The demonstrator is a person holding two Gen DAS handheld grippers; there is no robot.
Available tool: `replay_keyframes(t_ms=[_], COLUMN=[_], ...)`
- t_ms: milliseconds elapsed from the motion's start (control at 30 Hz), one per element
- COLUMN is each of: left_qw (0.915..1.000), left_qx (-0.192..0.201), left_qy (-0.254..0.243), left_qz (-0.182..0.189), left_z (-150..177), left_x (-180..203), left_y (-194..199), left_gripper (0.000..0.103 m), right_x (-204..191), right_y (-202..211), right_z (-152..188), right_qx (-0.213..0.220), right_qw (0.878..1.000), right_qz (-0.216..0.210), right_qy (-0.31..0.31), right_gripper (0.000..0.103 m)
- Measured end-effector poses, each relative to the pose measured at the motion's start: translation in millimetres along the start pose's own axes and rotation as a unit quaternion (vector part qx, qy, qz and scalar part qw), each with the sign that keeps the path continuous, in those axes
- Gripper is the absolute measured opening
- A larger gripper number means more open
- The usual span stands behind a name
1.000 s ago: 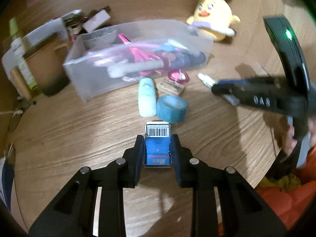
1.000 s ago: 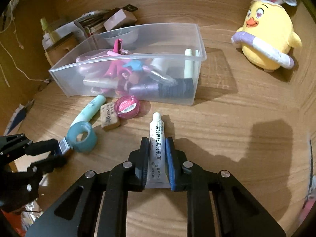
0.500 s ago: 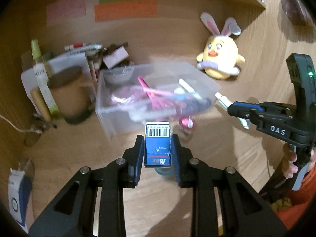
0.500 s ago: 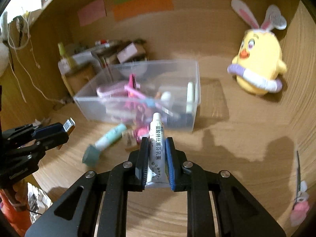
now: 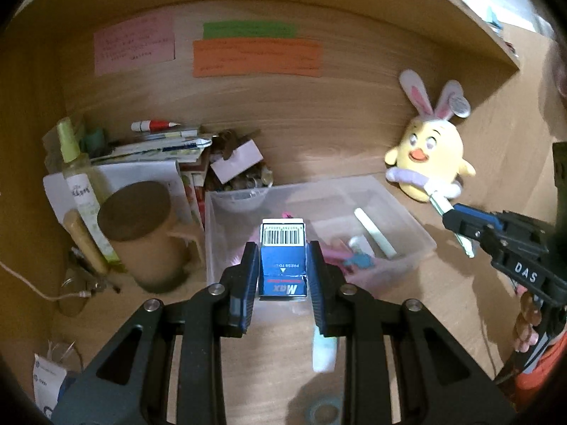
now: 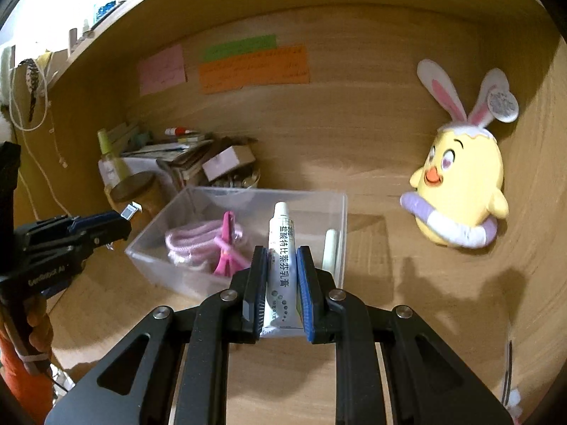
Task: Organize objects
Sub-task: 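Carry staple box and white tube into the clear box and release both, then grasp the blue tape roll with the left tool while the right grasps the eraser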
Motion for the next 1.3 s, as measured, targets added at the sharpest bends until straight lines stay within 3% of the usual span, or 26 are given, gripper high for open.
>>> replay_keyframes(t_ms=[433, 667, 833, 900, 967, 1233, 1300], left_qw=[0.997, 0.9955, 0.9959, 0.9964, 0.9972, 0.9992, 0.9994], left_qx=[-0.071, -0.089, -0.085, -0.081, -0.071, -0.028, -0.022], left_qy=[0.024, 0.026, 0.025, 0.021, 0.016, 0.009, 0.012], left_qz=[-0.017, -0.017, -0.016, -0.016, -0.02, -0.028, -0.026], left_z=[2.1, 9.8, 10.1, 9.4, 7.8, 3.8, 5.8], left_x=[-14.8, -14.7, -14.9, -13.8, -12.9, -10.2, -11.5], left_y=[-71.7, -85.3, -80.4, -76.3, -69.6, -33.5, -24.6], left_gripper=[0.027, 0.027, 0.028, 0.031, 0.042, 0.068, 0.072], right_x=[4.2, 3.4, -4.0, -6.2, -8.9, -18.4, -20.5], right_y=[-69.8, -97.8, -97.8, -94.3, -89.7, -63.6, -56.4], right_z=[0.0, 15.3, 17.7, 15.7, 13.7, 9.9, 10.1], right_qx=[-0.061, -0.098, -0.1, -0.097, -0.094, -0.075, -0.07], right_qw=[0.998, 0.995, 0.994, 0.994, 0.994, 0.996, 0.996], right_qz=[0.002, -0.002, -0.014, -0.01, -0.015, -0.029, -0.034], right_qy=[0.016, 0.023, 0.034, 0.042, 0.044, 0.045, 0.045], right_gripper=[0.015, 0.015, 0.015, 0.015, 0.016, 0.027, 0.035])
Point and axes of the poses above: each gripper's, at about its wrist camera, not at the fingertips, and y roughly against the way its jaws point, x to its right, z to its underside, the point moved 7 cm from there along -y, roughly the way its jaws point, and after that the axes turned 6 degrees about y, right-handed, at the moved point
